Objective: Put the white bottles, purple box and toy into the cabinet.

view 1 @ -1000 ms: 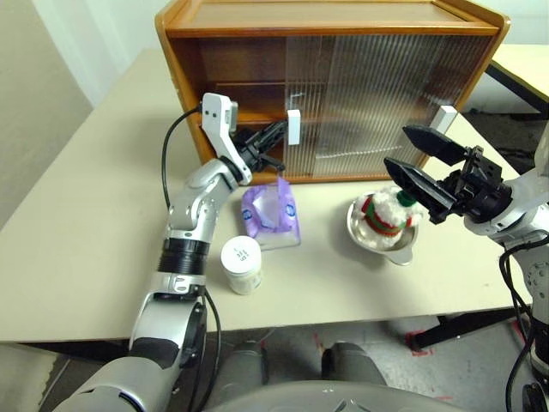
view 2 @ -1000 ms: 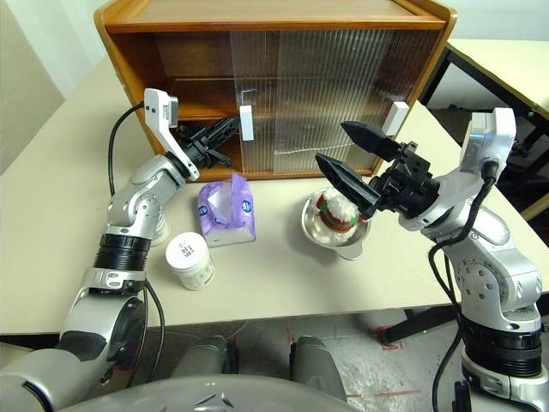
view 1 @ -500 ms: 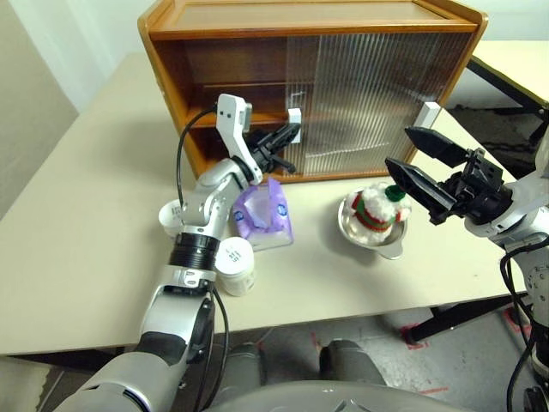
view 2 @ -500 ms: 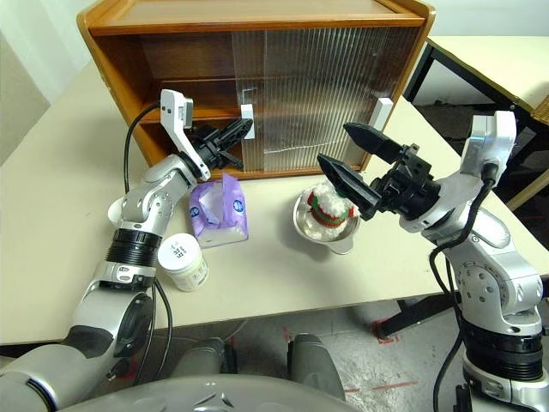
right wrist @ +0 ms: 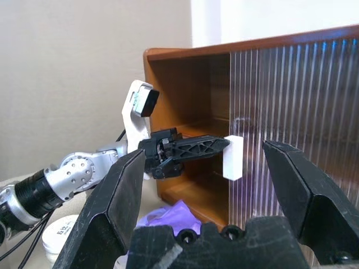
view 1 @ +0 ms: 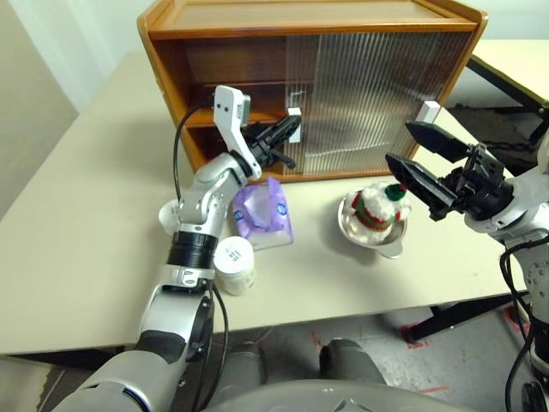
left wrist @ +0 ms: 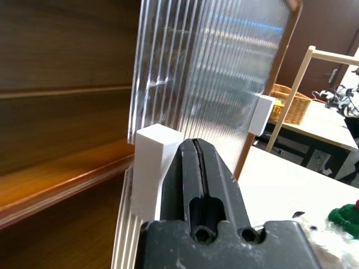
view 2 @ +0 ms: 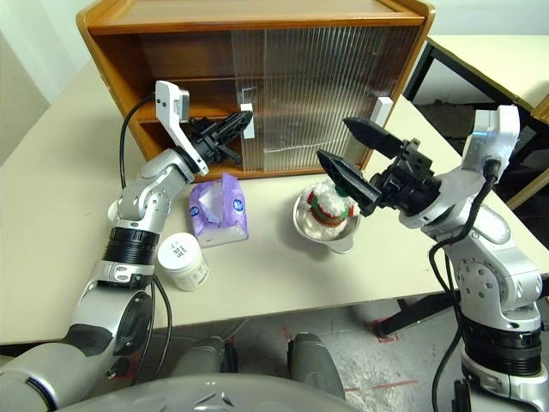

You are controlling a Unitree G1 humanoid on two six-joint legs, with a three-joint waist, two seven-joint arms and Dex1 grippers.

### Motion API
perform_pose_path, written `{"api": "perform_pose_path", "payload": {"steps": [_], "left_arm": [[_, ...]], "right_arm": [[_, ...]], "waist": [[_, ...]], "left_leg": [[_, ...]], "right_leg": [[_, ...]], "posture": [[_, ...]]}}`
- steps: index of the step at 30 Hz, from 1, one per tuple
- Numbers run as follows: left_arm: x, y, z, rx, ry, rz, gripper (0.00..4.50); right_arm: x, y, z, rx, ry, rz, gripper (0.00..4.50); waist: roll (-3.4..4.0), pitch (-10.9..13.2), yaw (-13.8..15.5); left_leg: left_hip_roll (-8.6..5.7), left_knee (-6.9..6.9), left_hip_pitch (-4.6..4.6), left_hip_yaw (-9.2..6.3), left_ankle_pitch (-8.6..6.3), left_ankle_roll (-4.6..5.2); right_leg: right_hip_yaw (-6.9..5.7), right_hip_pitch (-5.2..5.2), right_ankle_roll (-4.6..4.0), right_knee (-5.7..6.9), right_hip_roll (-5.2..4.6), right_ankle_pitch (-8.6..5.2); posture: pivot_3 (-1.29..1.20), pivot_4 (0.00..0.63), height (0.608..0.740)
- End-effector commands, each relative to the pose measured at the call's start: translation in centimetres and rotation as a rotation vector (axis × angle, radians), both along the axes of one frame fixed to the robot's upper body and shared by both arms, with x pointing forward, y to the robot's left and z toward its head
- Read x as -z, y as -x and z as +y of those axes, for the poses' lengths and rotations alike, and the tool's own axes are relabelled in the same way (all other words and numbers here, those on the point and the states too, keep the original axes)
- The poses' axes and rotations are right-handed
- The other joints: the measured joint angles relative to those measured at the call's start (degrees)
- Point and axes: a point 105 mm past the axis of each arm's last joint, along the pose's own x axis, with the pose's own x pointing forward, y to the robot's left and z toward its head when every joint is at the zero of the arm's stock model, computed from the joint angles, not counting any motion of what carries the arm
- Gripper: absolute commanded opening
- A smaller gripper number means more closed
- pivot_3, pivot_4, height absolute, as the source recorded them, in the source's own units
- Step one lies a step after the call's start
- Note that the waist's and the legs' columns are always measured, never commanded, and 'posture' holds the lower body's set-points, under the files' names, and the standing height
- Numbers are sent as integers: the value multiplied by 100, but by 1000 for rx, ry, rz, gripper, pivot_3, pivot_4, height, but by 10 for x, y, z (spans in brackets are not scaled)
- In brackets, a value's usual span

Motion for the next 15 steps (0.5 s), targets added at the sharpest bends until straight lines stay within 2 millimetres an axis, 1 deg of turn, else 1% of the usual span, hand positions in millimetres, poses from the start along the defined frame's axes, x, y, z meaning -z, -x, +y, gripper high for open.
{"api": "perform_pose_path", "payload": {"steps": [1, 4, 7, 12, 15], "left_arm": [[-1, 5, 5, -8, 6, 7, 10], [1, 8, 11, -28, 5, 14, 10], [6, 7, 20, -74, 3, 29, 10], [14, -1, 30, -129, -21, 42, 10], [17, -6, 32, -146, -37, 42, 10]], "right_arm": [[-2, -2, 0, -1, 10, -10, 4500], [-2, -2, 1, -8, 9, -10, 4500], [-1, -1, 2, -10, 8, -9, 4500], [-1, -1, 2, -8, 7, -8, 4500], [-2, 0, 1, -6, 10, -9, 4500]], "waist": [[0, 0, 4], [1, 0, 4], [1, 0, 4], [1, -1, 7], [1, -1, 9]], "left_leg": [[0, 0, 0, 0, 0, 0], [0, 0, 1, 1, 0, 0], [0, 0, 1, 1, 0, 0], [-1, 0, 3, 2, 0, 0], [-1, 1, 3, 4, -1, -1]], "right_leg": [[1, 0, 0, 0, 0, 1], [3, 0, 0, 0, 0, 2], [3, 0, -1, 0, 0, 2], [5, 0, 1, 1, 0, 4], [6, 0, 2, 0, 0, 6]], "posture": [[-78, 0, 740], [-76, 0, 740], [-76, 0, 740], [-82, 0, 740], [-86, 0, 740]]}}
